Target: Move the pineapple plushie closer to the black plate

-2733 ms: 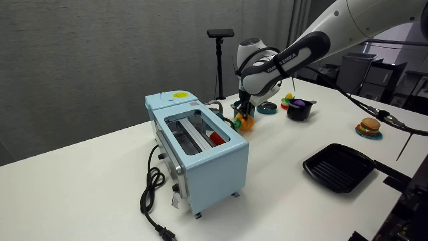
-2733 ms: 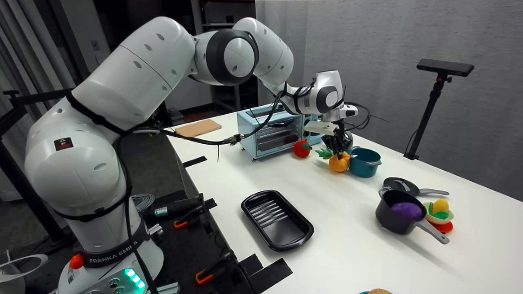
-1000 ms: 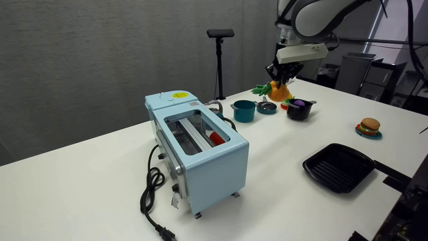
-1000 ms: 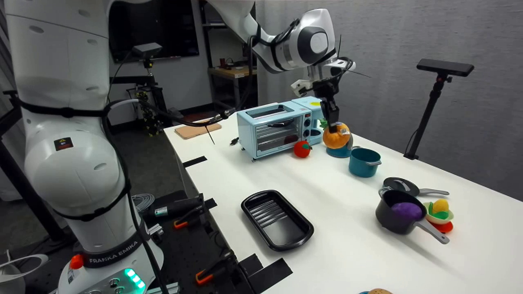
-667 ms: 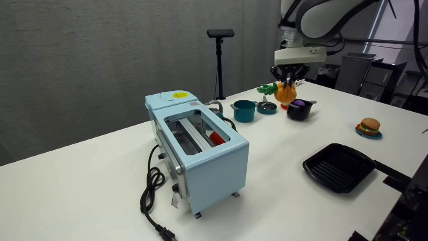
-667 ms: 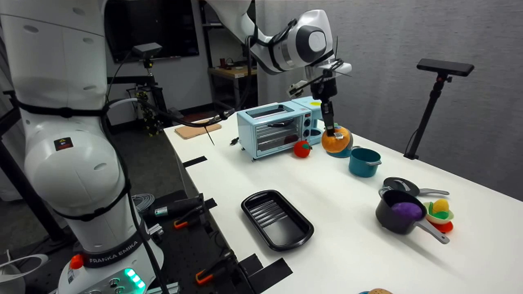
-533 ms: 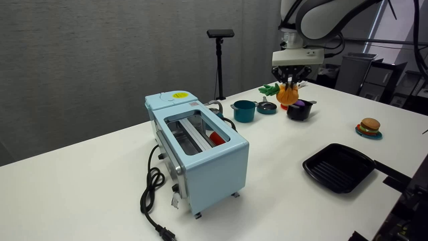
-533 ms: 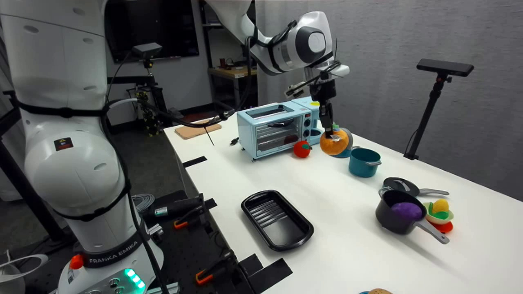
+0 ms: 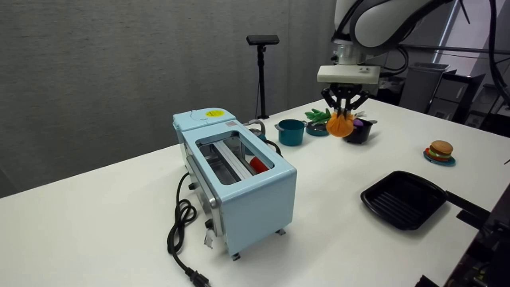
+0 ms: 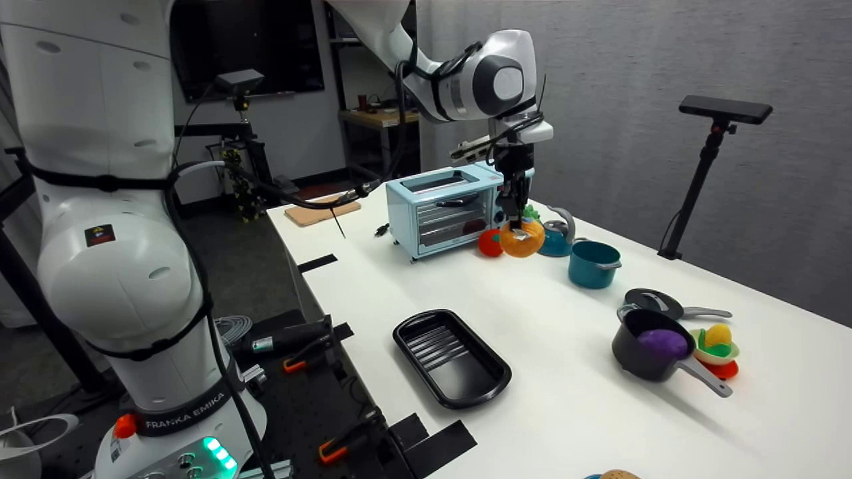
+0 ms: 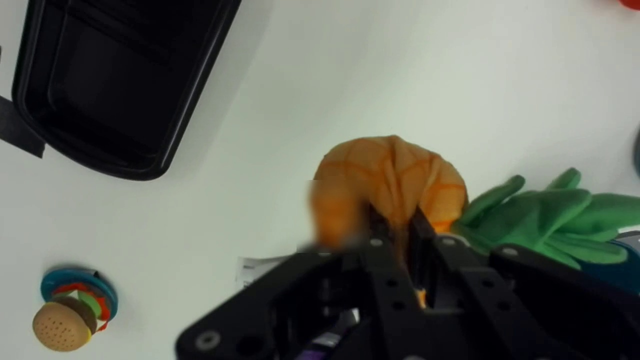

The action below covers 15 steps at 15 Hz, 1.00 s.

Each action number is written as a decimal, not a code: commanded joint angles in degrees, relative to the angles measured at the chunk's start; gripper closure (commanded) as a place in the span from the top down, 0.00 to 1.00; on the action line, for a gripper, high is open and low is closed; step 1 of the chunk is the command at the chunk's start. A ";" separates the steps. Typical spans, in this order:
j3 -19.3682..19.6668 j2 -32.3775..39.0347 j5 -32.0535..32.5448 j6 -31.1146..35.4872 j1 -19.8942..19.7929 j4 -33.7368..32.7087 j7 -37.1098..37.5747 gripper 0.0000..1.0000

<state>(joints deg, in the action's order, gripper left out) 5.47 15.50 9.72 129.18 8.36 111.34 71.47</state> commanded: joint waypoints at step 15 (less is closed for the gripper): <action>-5.42 -0.45 -26.91 4.32 -4.90 5.59 -21.82 0.62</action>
<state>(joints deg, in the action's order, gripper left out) 0.57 15.85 -16.44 134.16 4.33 116.03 52.70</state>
